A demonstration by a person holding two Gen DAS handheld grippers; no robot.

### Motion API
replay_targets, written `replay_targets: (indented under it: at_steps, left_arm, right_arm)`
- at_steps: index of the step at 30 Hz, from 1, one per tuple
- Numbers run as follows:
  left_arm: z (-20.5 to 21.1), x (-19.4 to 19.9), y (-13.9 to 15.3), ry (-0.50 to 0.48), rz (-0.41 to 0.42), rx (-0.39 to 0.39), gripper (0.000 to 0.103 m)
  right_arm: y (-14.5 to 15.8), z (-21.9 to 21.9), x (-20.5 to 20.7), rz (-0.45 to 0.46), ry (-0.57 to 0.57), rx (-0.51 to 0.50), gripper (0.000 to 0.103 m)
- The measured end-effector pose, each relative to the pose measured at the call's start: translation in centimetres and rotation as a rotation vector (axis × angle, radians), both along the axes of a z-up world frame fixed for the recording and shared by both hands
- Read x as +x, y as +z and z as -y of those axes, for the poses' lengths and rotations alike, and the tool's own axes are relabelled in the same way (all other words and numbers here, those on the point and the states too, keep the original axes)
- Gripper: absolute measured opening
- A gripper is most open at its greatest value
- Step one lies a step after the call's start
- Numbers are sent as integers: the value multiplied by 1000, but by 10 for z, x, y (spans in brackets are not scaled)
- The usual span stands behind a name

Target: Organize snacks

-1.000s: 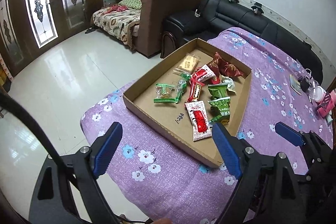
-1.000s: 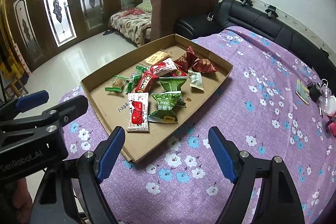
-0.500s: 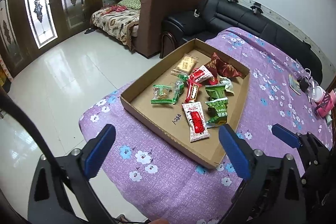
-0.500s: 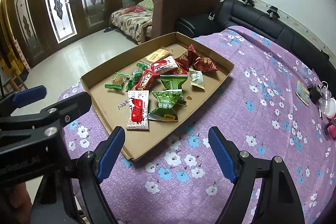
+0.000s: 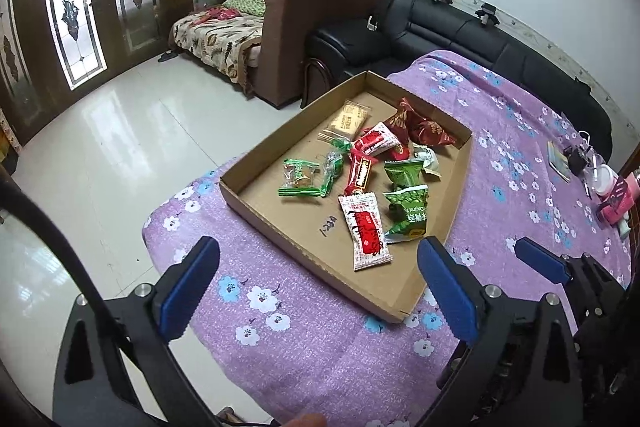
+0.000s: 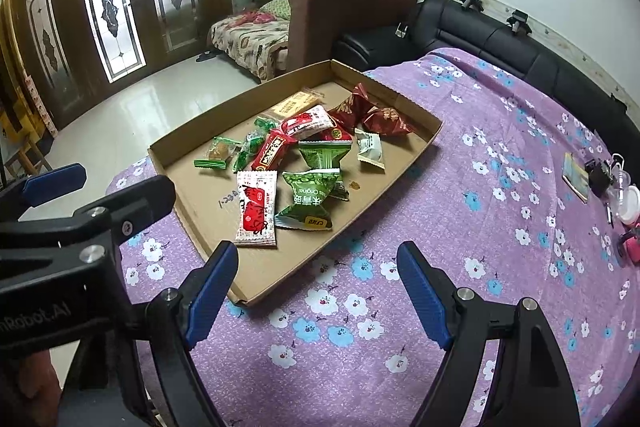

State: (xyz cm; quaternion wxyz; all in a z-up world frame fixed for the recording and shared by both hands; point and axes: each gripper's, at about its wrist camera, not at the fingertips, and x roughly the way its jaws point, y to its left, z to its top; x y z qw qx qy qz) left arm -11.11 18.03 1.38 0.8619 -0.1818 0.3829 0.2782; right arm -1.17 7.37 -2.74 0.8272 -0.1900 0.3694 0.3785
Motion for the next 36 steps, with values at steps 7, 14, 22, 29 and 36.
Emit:
replay_targets:
  at_steps: [7,14,22,29,36]
  left_arm:
    - [-1,3,-2,-12,-9,-13,99]
    - [0,6,-3,-28,-11,-20,99]
    - [0,8,-5,-46,-20,-39,98]
    - [3,11,-5,-69,-25,-32,98]
    - [6,15,-4,-100,-32,-30,98]
  right_arm:
    - [-1,-1,1,-2,0,-2,82]
    - [-2,1,2,-5,3,-5,82]
    - [-3,0,2,-7,0,-9,82]
    - [-4,-1,2,-2,1,-12,82]
    - [-3,1,3,-3,-5,-14,82]
